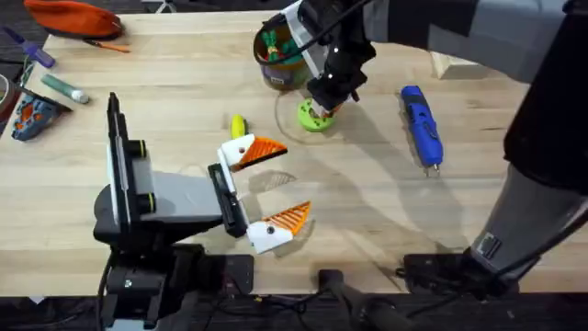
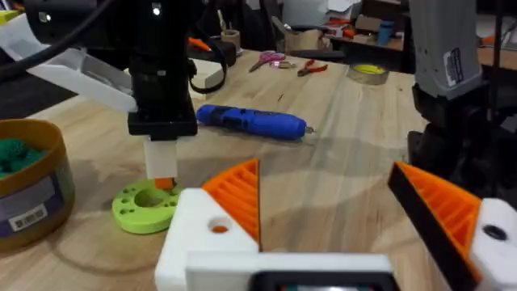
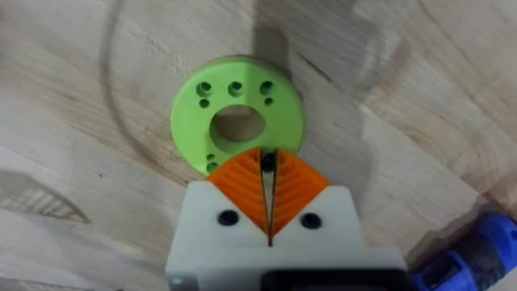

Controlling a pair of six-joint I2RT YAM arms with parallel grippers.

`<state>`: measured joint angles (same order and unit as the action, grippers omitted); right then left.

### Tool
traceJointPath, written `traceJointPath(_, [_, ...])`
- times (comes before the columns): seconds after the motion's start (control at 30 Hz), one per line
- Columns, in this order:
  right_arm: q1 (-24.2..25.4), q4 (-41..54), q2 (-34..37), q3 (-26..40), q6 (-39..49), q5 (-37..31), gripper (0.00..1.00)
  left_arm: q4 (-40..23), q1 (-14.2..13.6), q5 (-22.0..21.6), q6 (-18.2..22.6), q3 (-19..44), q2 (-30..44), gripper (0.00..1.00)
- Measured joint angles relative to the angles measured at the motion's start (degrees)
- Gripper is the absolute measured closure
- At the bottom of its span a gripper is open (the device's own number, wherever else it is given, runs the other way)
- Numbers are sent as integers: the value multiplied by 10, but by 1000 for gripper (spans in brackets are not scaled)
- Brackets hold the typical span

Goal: Pick up the gripper from the table and insert it into the empty holder that is missing its gripper. Then pick up a screw, insert it into the mounting hole, and use the screwdriver to tighten it. Finally, clean up the table by picking up the vegetable and placing it into the bucket.

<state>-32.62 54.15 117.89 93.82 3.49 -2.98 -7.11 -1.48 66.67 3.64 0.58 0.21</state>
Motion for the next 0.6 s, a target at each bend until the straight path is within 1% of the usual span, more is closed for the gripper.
traceJointPath(0.07, [0, -1, 0, 0, 0, 0, 994, 0, 0, 0, 0, 0, 0, 15])
traceJointPath(0.6, [0, 0, 0, 0, 0, -2, 995, 0, 0, 0, 0, 0, 0, 14])
